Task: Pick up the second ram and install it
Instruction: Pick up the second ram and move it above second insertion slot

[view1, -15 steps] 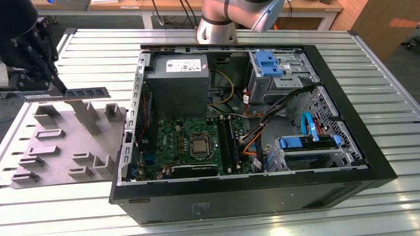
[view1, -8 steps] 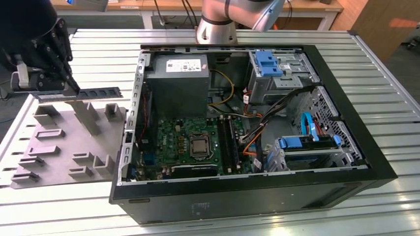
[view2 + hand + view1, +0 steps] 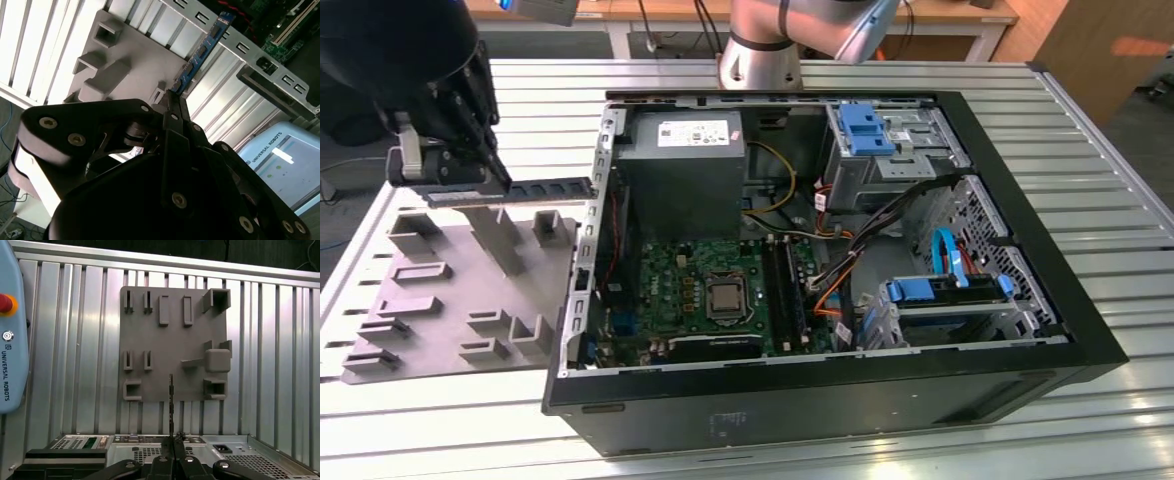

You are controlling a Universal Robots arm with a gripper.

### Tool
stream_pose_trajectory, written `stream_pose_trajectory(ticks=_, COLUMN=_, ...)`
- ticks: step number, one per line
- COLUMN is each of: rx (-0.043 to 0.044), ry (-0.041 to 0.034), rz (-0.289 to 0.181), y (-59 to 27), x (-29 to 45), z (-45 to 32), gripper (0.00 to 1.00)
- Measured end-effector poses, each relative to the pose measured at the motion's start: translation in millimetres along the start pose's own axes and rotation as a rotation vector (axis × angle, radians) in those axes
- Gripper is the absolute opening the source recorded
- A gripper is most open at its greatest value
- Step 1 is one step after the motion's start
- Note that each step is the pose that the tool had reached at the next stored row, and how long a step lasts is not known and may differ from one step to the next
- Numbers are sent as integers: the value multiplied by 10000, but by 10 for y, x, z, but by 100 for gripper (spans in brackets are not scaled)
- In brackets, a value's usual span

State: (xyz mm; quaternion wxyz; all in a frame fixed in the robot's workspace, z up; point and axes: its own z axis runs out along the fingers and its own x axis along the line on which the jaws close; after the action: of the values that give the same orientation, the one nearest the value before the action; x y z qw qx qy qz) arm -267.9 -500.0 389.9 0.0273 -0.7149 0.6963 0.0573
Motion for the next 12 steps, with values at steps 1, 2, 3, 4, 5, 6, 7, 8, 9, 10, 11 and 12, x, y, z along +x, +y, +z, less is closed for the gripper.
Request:
stream_pose_trajectory(ticks=1, rx=0, ry=0, rz=5, y=-25, x=1, z=0, gripper=12)
stream_pose_trajectory(ticks=2, rx=1, ry=-1, rz=10, y=-50, x=1, z=0, gripper=12)
stream_pose_trajectory(ticks=3, rx=2, ry=0, rz=16, y=-75, x=2, z=-1, gripper=12)
stream_pose_trajectory(ticks=4, rx=3, ry=-1, rz=21, y=-103, x=3, z=-1, gripper=12)
stream_pose_trajectory(ticks=5, rx=3, ry=-2, rz=26, y=-128, x=3, z=-1, gripper=12)
stream_pose_trajectory(ticks=6, rx=4, ry=-1, rz=31, y=-154, x=4, z=-1, gripper=12)
stream_pose_trajectory(ticks=7, rx=4, ry=-1, rz=38, y=-179, x=5, z=-2, gripper=12)
stream_pose_trajectory(ticks=8, rx=6, ry=-2, rz=45, y=-205, x=6, z=-2, gripper=12)
stream_pose_trajectory(ticks=9, rx=6, ry=-2, rz=53, y=-230, x=7, z=-2, gripper=12)
stream_pose_trajectory(ticks=10, rx=7, ry=-2, rz=60, y=-256, x=7, z=-3, gripper=12)
stream_pose_trajectory(ticks=11, rx=8, ry=-3, rz=69, y=-283, x=8, z=-3, gripper=12)
stream_pose_trajectory(ticks=12, rx=9, ry=-3, rz=76, y=-309, x=8, z=-3, gripper=12)
